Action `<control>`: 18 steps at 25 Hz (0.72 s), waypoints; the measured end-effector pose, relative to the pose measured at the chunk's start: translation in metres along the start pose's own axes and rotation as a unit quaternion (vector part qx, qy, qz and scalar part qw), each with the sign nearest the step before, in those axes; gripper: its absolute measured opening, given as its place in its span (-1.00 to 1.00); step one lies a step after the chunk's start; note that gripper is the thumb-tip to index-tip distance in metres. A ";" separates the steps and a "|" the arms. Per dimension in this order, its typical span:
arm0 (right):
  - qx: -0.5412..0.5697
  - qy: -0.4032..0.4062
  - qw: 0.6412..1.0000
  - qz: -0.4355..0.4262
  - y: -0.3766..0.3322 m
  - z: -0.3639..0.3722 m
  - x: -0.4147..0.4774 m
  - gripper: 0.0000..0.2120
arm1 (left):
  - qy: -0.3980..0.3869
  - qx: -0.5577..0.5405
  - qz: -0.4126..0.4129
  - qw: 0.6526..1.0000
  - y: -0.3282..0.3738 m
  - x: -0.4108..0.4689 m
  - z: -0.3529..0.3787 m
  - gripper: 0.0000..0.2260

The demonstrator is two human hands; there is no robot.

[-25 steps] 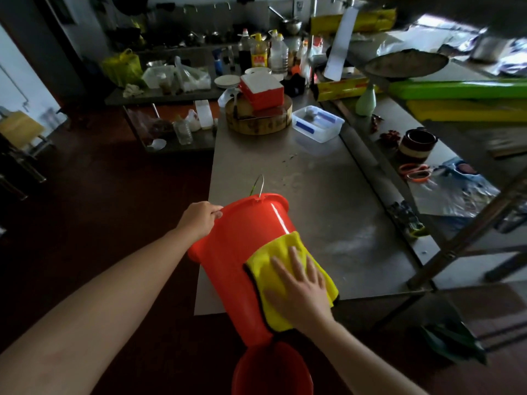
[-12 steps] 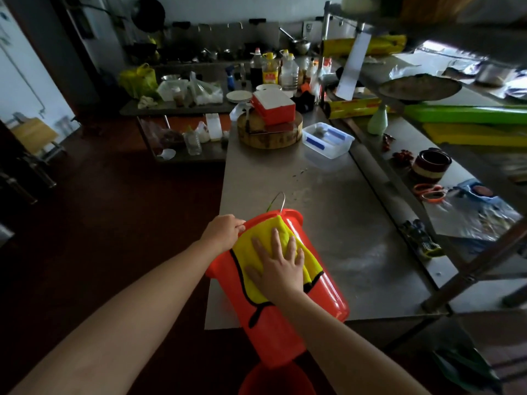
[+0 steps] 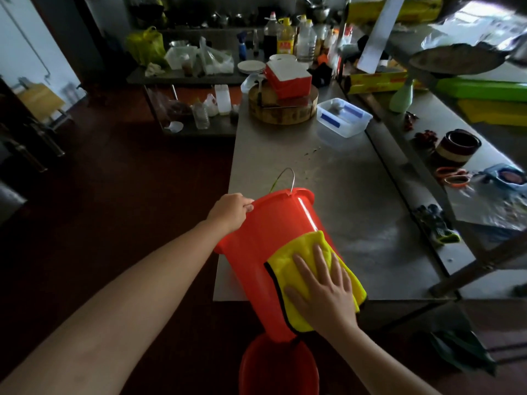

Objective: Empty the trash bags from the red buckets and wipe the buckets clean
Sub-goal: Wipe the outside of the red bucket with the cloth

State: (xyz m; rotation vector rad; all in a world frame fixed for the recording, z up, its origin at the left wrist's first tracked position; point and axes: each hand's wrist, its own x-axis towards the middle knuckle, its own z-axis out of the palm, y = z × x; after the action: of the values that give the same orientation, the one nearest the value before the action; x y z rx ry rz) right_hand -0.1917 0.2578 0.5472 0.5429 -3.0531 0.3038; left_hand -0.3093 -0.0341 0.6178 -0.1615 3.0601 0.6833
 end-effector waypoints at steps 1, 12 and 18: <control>0.008 0.001 1.000 0.007 0.006 0.004 -0.010 -0.29 | 0.003 0.002 0.002 1.000 0.001 0.000 0.001 -0.70; 0.043 -0.090 0.995 0.015 -0.049 -0.026 0.087 -0.27 | 0.028 0.004 0.016 0.999 -0.022 -0.024 0.002 -0.72; 0.053 -0.100 0.993 -0.013 -0.052 -0.030 0.114 -0.28 | 0.036 0.003 0.013 0.999 -0.021 -0.033 -0.003 -0.71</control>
State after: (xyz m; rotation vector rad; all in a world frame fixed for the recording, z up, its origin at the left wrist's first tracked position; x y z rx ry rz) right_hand -0.2807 0.1770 0.5933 0.6552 -3.2341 0.4370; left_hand -0.2739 -0.0509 0.6122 -0.1490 3.1379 0.6847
